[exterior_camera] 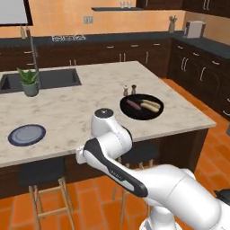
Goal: Place one bun and one sausage from the bowl on each plate.
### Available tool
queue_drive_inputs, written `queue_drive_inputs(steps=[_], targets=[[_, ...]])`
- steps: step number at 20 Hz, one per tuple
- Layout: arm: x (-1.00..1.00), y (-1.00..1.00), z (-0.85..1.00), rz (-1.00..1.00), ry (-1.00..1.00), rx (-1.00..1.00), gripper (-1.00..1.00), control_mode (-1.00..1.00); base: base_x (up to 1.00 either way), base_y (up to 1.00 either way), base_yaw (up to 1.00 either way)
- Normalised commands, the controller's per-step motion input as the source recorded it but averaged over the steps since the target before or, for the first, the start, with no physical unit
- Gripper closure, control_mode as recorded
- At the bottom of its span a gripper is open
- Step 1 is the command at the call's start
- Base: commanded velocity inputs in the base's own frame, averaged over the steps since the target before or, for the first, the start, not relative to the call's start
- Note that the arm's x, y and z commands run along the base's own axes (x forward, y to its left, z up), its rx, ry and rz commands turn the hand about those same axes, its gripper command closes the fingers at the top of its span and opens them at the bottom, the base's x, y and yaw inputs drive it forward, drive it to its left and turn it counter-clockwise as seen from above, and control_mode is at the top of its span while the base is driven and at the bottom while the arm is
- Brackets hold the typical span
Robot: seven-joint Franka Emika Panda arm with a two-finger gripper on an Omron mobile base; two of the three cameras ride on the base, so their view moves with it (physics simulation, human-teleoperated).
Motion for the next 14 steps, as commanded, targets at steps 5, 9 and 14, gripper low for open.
queue_drive_inputs(steps=[5,9,14], targets=[[0.0,0.0,0.0,0.0,0.0,0.0,1.0,1.0,-0.1,1.0,-0.08],[0.0,0.0,0.0,0.0,0.0,0.0,1.0,1.0,-0.04,1.0,-0.08],[0.0,0.0,0.0,0.0,0.0,0.0,1.0,1.0,0.05,1.0,-0.1]])
